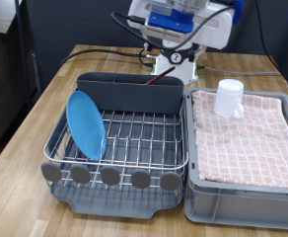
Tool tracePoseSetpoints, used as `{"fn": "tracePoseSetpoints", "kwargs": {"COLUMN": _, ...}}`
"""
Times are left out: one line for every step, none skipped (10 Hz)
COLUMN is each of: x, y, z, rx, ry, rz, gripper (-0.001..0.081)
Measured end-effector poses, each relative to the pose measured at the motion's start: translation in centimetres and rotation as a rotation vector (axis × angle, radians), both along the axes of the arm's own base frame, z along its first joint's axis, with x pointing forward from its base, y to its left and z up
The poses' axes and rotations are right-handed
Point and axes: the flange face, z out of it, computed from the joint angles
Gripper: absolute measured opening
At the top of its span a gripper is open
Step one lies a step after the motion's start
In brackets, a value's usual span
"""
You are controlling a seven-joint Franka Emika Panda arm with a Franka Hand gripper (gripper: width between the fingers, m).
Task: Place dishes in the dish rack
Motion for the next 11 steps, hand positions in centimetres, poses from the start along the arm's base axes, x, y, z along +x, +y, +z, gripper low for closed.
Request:
{"fn": "tracePoseSetpoints", "kwargs": {"x": 0.0, "y": 0.0, "z": -0.1, "rx": -0.003, "ry": 0.006, "rz": 0.008, "gripper": 0.0803}}
{"fn": "tracePoseSetpoints", "kwargs": {"x": 0.0, "y": 0.0, "z": -0.2, "rx": -0.005, "ry": 0.02, "rz": 0.023, "gripper": 0.0803}}
{"fn": "tracePoseSetpoints", "kwargs": {"x": -0.2, "y": 0.4, "z": -0.3, "rx": 0.006, "ry": 0.045, "rz": 0.038, "gripper": 0.0803}}
{"fn": "tracePoseSetpoints", "kwargs": {"x": -0.3, "y": 1.3, "z": -0.1, "rx": 0.013, "ry": 0.059, "rz": 0.048, "gripper": 0.0803}}
{"fn": "tracePoseSetpoints", "kwargs": {"x": -0.4, "y": 2.5, "z": 0.0, "rx": 0.022, "ry": 0.071, "rz": 0.059, "gripper": 0.0803}}
{"fn": "tracePoseSetpoints", "kwargs": {"x": -0.7, "y": 3.9, "z": 0.0, "rx": 0.034, "ry": 0.086, "rz": 0.076, "gripper": 0.0803}}
{"fn": "tracePoseSetpoints", "kwargs": {"x": -1.0, "y": 5.6, "z": 0.1, "rx": 0.03, "ry": 0.108, "rz": 0.113, "gripper": 0.0803}}
{"fn": "tracePoseSetpoints", "kwargs": {"x": -1.3, "y": 7.4, "z": 0.2, "rx": 0.028, "ry": 0.121, "rz": 0.141, "gripper": 0.0803}}
{"fn": "tracePoseSetpoints", "kwargs": {"x": -1.6, "y": 9.1, "z": 0.2, "rx": 0.031, "ry": 0.121, "rz": 0.165, "gripper": 0.0803}}
{"fn": "tracePoseSetpoints", "kwargs": {"x": -1.9, "y": 10.7, "z": 0.3, "rx": 0.036, "ry": 0.119, "rz": 0.187, "gripper": 0.0803}}
{"fn": "tracePoseSetpoints", "kwargs": {"x": -2.2, "y": 12.3, "z": 0.4, "rx": 0.04, "ry": 0.113, "rz": 0.215, "gripper": 0.0803}}
